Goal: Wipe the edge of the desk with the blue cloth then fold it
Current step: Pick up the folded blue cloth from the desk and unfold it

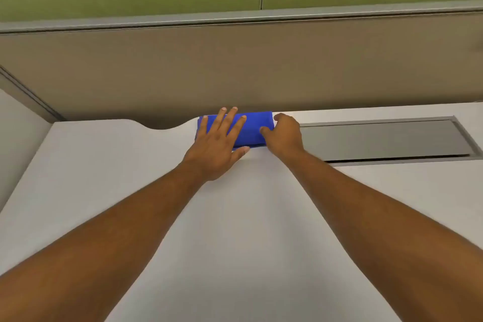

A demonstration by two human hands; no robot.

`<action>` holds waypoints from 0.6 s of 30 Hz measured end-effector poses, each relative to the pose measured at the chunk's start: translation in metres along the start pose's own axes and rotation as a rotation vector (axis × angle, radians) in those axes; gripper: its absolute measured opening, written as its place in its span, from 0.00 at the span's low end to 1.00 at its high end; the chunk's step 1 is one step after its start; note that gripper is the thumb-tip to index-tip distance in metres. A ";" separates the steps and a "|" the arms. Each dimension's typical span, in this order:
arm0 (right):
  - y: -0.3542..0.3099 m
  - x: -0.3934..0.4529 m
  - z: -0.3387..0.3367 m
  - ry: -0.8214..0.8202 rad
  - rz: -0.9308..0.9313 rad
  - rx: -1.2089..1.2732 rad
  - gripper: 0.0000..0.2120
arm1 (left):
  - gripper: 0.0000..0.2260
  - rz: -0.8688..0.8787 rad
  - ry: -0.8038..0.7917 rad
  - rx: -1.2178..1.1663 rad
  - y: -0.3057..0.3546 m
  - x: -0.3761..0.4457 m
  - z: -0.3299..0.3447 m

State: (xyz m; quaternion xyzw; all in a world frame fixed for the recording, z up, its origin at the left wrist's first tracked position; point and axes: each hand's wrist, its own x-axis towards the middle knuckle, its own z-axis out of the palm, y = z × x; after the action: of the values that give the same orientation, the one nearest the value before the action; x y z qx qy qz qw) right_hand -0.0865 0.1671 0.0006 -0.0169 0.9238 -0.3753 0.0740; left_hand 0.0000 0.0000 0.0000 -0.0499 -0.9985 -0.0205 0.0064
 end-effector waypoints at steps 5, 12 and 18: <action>0.012 0.025 0.020 -0.026 0.057 -0.018 0.22 | 0.33 -0.053 -0.148 -0.070 0.000 0.028 0.035; 0.009 0.026 0.019 -0.067 0.311 0.442 0.12 | 0.33 -0.089 -0.118 -0.145 0.012 0.027 0.046; -0.014 -0.019 -0.004 -0.213 0.294 0.805 0.06 | 0.30 -0.135 0.046 -0.586 0.026 -0.004 0.016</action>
State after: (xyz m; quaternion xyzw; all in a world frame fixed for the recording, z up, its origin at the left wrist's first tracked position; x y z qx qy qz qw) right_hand -0.0685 0.1616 0.0154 0.1061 0.6837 -0.6870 0.2222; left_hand 0.0064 0.0262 -0.0146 0.0175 -0.9507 -0.3094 0.0131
